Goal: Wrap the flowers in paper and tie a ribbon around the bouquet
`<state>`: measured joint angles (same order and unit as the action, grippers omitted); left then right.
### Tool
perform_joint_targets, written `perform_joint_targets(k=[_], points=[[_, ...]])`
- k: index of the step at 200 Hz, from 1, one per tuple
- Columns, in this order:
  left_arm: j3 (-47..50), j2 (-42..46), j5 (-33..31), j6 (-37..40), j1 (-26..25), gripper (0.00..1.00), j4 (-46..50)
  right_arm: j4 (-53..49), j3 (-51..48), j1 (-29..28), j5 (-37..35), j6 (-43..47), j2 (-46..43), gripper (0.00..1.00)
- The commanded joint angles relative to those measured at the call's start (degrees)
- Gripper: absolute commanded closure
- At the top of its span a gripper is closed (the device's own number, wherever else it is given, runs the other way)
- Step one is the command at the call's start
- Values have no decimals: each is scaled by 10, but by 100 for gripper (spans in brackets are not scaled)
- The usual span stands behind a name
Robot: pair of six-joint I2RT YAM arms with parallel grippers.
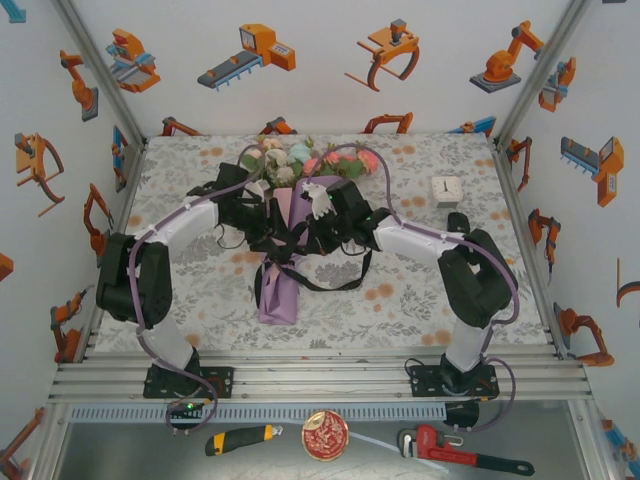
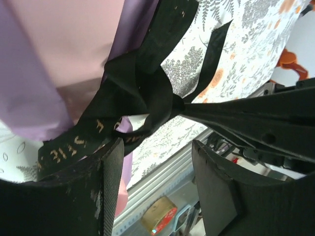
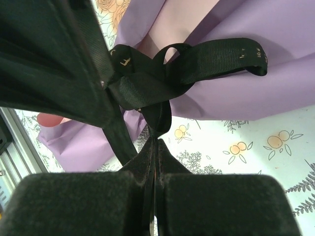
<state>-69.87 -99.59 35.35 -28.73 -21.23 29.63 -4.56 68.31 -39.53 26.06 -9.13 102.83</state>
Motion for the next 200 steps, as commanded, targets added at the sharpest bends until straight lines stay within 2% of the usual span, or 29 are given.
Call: perform_joint_targets(k=[1, 18, 42, 67, 108, 121, 154, 171, 200], points=[[-38, -29, -6, 29, -6, 45, 12, -10, -11, 4, 4, 5, -25, 100], [-52, -49, 5, 32, -11, 49, 10, -10, -18, 5, 1, 3, -31, 100], [-61, -65, -1, 38, -14, 73, 22, -9, -33, 10, -3, -4, -43, 100], [-57, -64, -26, 49, -11, 86, 37, 1, -61, 16, -10, -9, -60, 100], [-44, -80, -16, 14, -12, 92, 2, 28, -66, 20, -4, -35, -37, 100], [-39, -88, -13, 0, -14, 93, -13, 42, -60, 22, -1, -54, -27, 87], [-35, -89, -13, -7, -14, 95, -26, 86, -68, 27, 9, -82, -20, 71], [-35, -89, -19, -3, -12, 95, -21, 114, -78, 29, 16, -106, -13, 65], [-35, -88, -25, -3, -11, 95, -18, 154, -95, 30, 36, -131, -7, 62]])
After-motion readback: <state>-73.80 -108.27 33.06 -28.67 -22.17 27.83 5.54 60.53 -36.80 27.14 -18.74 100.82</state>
